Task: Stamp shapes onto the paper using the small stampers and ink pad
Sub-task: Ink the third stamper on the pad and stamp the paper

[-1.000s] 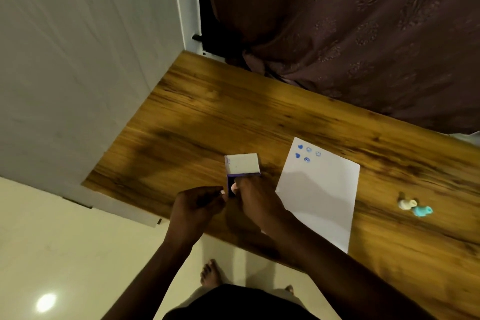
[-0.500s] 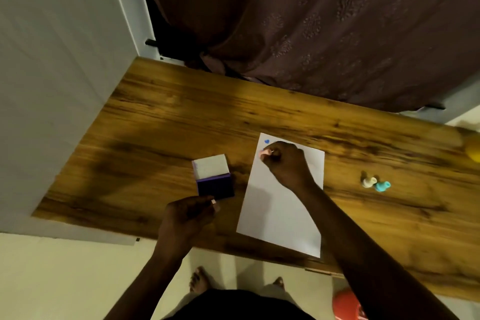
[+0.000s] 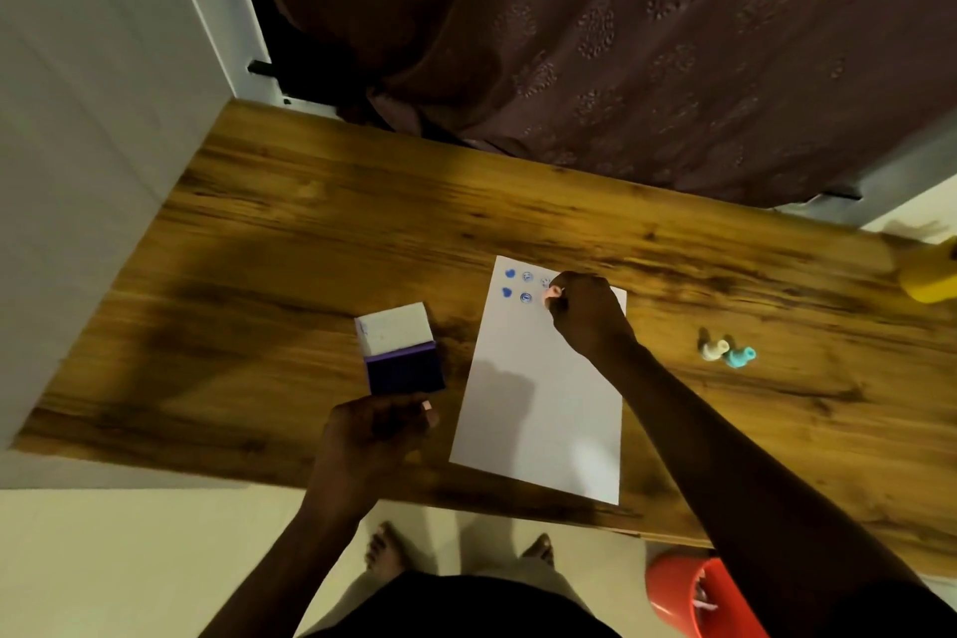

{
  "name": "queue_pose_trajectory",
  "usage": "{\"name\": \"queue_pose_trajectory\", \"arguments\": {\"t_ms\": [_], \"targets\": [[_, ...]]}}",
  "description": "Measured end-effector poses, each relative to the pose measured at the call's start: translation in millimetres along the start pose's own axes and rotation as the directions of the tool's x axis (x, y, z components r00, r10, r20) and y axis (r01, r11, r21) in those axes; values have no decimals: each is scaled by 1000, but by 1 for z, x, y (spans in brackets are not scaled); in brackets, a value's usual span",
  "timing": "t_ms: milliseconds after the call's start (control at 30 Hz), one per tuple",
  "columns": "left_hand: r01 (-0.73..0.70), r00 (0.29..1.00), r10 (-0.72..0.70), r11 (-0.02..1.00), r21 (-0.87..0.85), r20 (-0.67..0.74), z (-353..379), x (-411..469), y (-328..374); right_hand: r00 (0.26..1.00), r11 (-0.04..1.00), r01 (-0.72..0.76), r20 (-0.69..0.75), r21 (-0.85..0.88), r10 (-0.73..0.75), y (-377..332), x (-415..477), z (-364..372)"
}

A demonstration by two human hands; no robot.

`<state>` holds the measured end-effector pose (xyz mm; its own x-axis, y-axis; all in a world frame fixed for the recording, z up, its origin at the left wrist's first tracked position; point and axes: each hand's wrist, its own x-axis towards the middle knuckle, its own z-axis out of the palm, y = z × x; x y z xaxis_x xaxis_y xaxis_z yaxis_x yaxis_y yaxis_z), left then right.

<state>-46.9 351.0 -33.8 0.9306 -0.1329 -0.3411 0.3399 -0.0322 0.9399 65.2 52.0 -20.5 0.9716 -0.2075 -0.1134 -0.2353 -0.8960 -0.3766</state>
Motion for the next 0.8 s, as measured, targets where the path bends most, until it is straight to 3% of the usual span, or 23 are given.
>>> {"name": "queue_pose_trajectory", "arguments": {"t_ms": [800], "targets": [[6, 1000, -5, 999, 37, -16, 3, 3, 6, 1000, 997, 12, 0, -72, -12, 3, 5, 13]]}}
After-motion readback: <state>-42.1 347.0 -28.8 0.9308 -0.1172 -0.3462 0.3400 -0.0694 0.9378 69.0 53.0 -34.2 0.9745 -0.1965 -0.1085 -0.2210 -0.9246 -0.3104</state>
